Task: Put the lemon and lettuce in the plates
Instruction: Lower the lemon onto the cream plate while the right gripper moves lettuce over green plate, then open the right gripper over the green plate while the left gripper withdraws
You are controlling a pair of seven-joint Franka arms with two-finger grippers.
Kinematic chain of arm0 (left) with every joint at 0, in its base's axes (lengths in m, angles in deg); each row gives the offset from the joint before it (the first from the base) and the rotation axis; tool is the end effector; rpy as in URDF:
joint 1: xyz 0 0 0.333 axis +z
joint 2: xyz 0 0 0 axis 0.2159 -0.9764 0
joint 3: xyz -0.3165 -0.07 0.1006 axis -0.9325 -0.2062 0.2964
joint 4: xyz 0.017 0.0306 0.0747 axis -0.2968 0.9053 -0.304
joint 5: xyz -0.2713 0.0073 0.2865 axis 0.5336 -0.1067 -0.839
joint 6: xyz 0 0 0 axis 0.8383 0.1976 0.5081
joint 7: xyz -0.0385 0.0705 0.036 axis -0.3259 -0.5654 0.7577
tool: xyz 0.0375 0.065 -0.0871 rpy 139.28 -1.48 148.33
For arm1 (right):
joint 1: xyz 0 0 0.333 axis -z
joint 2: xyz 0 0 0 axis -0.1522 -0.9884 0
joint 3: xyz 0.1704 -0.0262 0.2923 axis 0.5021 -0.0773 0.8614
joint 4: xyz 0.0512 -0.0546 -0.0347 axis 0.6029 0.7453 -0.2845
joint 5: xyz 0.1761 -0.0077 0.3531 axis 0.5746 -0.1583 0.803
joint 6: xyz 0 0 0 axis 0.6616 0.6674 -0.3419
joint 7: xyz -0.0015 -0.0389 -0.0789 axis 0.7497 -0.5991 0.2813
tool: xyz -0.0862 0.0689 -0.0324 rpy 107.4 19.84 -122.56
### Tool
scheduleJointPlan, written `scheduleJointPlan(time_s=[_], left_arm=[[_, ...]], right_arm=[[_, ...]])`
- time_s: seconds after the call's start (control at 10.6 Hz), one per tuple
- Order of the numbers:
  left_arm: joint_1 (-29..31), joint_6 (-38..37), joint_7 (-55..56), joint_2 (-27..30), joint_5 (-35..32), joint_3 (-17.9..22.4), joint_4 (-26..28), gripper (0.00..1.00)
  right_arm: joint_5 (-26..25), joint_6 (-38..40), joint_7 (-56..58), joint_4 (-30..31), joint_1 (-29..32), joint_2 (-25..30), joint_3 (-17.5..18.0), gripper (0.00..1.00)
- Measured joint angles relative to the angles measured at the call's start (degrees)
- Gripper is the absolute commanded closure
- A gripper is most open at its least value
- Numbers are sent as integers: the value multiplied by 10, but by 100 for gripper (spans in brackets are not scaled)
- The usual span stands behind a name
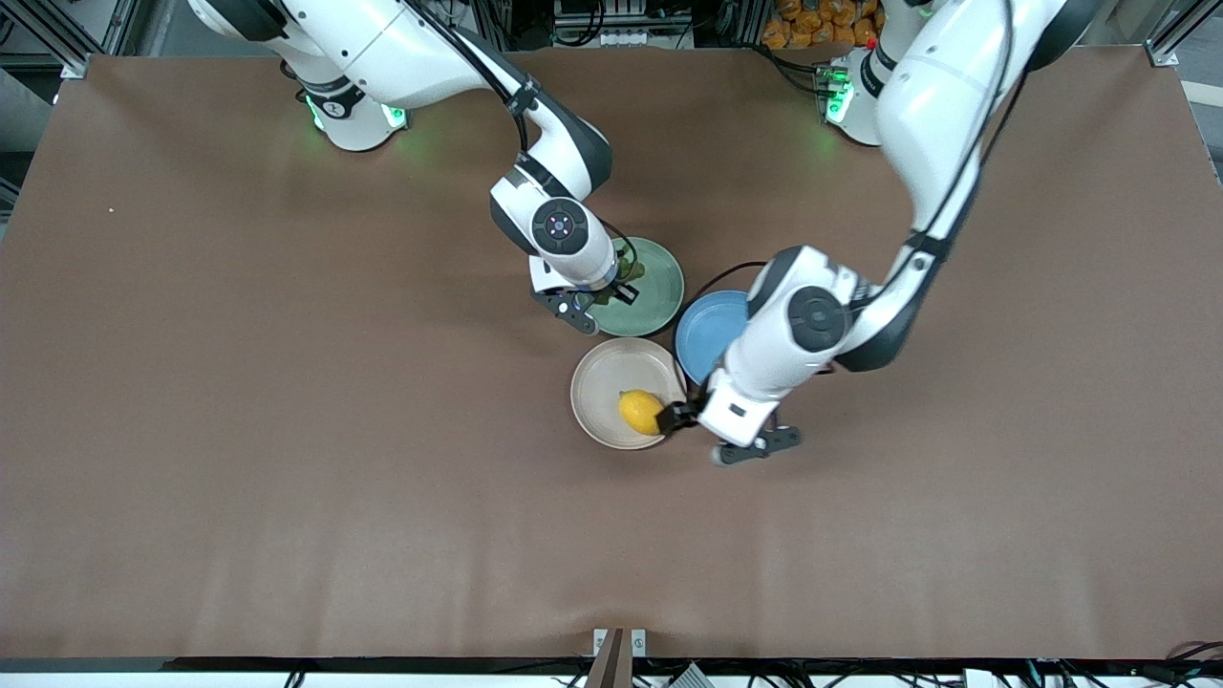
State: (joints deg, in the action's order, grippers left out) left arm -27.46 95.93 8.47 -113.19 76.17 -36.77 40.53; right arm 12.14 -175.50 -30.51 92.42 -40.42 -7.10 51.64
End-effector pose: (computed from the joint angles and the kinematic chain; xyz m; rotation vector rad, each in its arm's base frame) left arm 0.6623 -0.3722 0.3139 2.8050 0.4177 0.1199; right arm 0.4586 0.5033 0.2233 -2.8743 0.9629 0.3686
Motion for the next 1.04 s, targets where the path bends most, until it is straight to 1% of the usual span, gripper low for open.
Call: scheduleJointPlan(time_s=[0.09, 0.19, 0.28, 0.57, 0.85, 1.04], left_arm=[[15, -19, -1, 22, 0, 1, 0, 0], [31, -38, -13, 44, 0, 1, -1, 0], [50, -59, -40, 65, 0, 2, -1, 0], [116, -142, -137, 125, 0, 4, -2, 0], [159, -224, -212, 187, -1, 4, -2, 0], [185, -274, -267, 224, -5, 5, -3, 0]], right_arm=[[-3, 1, -5, -7, 0, -6, 0, 0], [-17, 2, -10, -10, -2, -8, 1, 0], [-27, 3, -15, -11, -3, -8, 2, 0], [-36, 26, -16, -26, 2, -4, 7, 0], [-38, 65, -12, -37, 26, 22, 11, 0], [-41, 108, 13, -38, 54, 45, 11, 0]])
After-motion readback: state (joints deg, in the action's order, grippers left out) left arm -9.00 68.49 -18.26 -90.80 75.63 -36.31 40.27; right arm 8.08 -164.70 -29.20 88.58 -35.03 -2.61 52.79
